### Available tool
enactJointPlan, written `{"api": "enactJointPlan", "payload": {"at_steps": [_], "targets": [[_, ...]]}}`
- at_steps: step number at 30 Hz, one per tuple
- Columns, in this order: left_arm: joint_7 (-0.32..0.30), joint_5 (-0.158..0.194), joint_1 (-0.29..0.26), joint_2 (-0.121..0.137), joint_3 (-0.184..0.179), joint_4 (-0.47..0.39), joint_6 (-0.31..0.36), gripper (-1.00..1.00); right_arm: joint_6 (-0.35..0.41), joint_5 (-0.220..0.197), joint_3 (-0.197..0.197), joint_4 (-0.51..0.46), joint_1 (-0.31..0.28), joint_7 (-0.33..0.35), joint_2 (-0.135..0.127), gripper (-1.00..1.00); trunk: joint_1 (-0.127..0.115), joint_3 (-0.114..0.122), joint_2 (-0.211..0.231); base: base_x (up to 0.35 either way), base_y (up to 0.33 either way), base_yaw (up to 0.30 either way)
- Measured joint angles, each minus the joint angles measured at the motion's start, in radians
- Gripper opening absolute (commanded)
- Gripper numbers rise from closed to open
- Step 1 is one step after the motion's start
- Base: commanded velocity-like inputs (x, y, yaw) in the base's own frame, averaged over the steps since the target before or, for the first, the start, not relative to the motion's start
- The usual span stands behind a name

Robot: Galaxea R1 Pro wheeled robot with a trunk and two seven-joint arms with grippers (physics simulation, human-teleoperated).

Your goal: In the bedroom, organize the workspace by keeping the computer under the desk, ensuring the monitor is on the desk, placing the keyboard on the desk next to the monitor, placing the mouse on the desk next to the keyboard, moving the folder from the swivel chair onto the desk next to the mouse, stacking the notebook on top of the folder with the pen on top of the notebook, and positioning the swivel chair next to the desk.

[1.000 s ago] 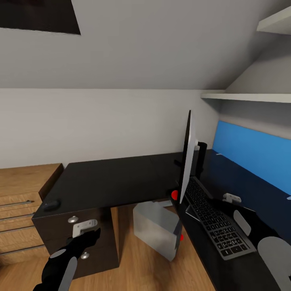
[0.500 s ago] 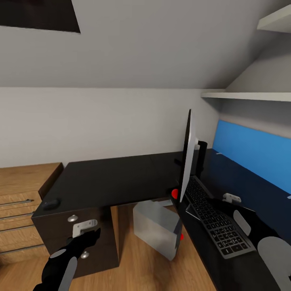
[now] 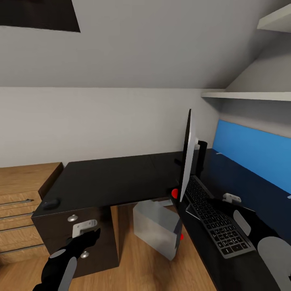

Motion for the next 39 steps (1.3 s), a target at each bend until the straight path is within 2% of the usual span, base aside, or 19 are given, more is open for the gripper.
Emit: {"api": "enactJointPlan", "payload": {"at_steps": [4,10,19,23,34,39], "targets": [[0.0,0.0,0.0,0.001,0.001,0.0,0.0,1.0,0.004,0.002,0.0,0.0,0.0,-0.003,0.0,1.0,0.0,0.0,0.0,0.0,0.0,0.0],[0.0,0.0,0.0,0.001,0.002,0.001,0.0,1.0,0.052,-0.002,-0.004,-0.01,-0.001,-0.009,0.0,1.0,0.0,0.0,0.0,0.0,0.0,0.0],[0.0,0.002,0.0,0.0,0.001,0.0,0.0,1.0,0.055,-0.011,-0.001,-0.015,-0.001,-0.028,0.002,1.0,0.0,0.0,0.0,0.0,0.0,0.0],[0.0,0.002,0.0,-0.002,0.0,0.0,0.0,1.0,0.055,-0.006,-0.001,-0.034,-0.001,-0.03,0.001,1.0,0.015,-0.012,-0.028,0.0,0.0,0.0],[-0.002,0.002,0.0,0.001,0.0,0.009,0.0,1.0,0.054,-0.006,-0.001,-0.034,-0.001,-0.031,0.002,1.0,0.015,-0.012,-0.028,0.0,0.0,0.0],[-0.002,0.003,0.0,0.001,0.0,0.015,0.0,1.0,0.053,-0.003,-0.002,-0.033,-0.001,-0.031,0.001,1.0,0.016,-0.012,-0.028,-0.183,0.0,0.0]]}}
